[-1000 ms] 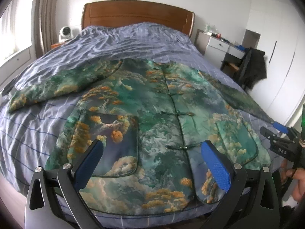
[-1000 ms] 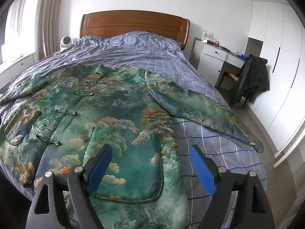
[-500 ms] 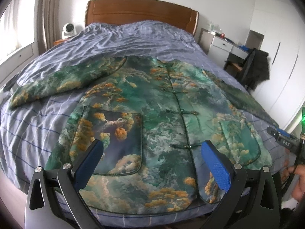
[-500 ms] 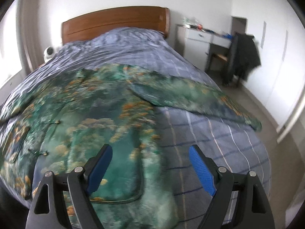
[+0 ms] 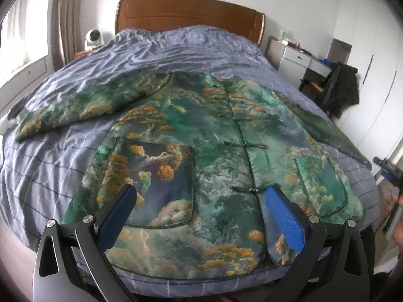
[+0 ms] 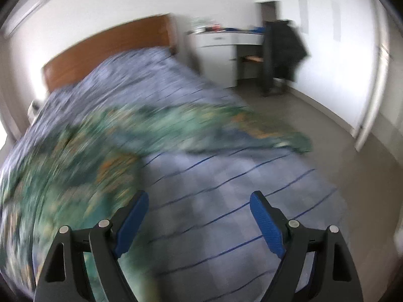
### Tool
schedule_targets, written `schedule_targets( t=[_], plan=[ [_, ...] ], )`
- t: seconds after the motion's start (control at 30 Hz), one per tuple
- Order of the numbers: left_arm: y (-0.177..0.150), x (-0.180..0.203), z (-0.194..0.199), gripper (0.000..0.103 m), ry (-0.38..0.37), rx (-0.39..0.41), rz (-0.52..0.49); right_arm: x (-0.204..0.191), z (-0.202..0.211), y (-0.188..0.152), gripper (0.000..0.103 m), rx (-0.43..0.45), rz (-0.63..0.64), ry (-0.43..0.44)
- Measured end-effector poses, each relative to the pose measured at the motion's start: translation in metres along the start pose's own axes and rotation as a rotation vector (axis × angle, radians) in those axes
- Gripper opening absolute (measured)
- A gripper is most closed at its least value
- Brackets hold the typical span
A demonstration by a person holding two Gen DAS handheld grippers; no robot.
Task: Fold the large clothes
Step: 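Grasp the sleeve cuff with the right tool and lift it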
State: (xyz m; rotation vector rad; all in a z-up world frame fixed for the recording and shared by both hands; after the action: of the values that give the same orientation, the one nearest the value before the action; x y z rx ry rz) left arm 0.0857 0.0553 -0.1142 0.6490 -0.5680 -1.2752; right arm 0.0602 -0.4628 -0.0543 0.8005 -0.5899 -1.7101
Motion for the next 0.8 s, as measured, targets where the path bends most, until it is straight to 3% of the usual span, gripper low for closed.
schedule_targets(
  t=[0.13, 0.3, 0.4, 0.47, 0.53, 0.63, 0.8],
  plan=[
    [0.000, 0.002, -0.004, 0.102, -0.003, -0.028, 0.013, 0.085, -0.006, 0.024, 0.085, 0.056, -0.306, 0.004],
    [-0.001, 0.012, -0.001, 0.102, 0.013, -0.030, -0.015, 0.163, -0.048, 0.028, 0.085, 0.074, -0.733, 0.262],
    [-0.001, 0.014, 0.002, 0.102, 0.015, -0.030, -0.024, 0.199, -0.079, 0.023, 0.084, 0.131, -0.953, 0.331],
    [0.000, 0.015, 0.003, 0.102, 0.022, -0.029, -0.029, 0.213, -0.097, 0.021, 0.081, 0.135, -1.030, 0.342],
    [-0.001, 0.015, 0.001, 0.102, 0.031, -0.040, -0.032, 0.222, -0.110, 0.025, 0.072, 0.167, -1.066, 0.310],
    [-0.001, 0.014, 0.001, 0.102, 0.037, -0.047, -0.032, 0.218, -0.126, 0.037, 0.011, 0.138, -1.001, 0.261],
    [-0.004, 0.009, 0.005, 0.102, 0.055, -0.021, -0.034, 0.186, -0.100, 0.070, 0.010, 0.177, -0.813, 0.212]
  ],
)
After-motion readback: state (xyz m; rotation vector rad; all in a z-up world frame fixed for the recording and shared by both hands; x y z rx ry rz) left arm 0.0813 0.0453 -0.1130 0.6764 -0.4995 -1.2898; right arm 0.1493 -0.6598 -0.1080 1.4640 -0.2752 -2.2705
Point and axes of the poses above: each gripper's, at about its wrist camera, not at the fingertips, and z roughly against the way its jaws point, x to its right, y to its top, the point moved 3 cm from there along -z, roughly the way its jaws point, and after that the axes turned 11 degrees about y, right-handed, at the moved point
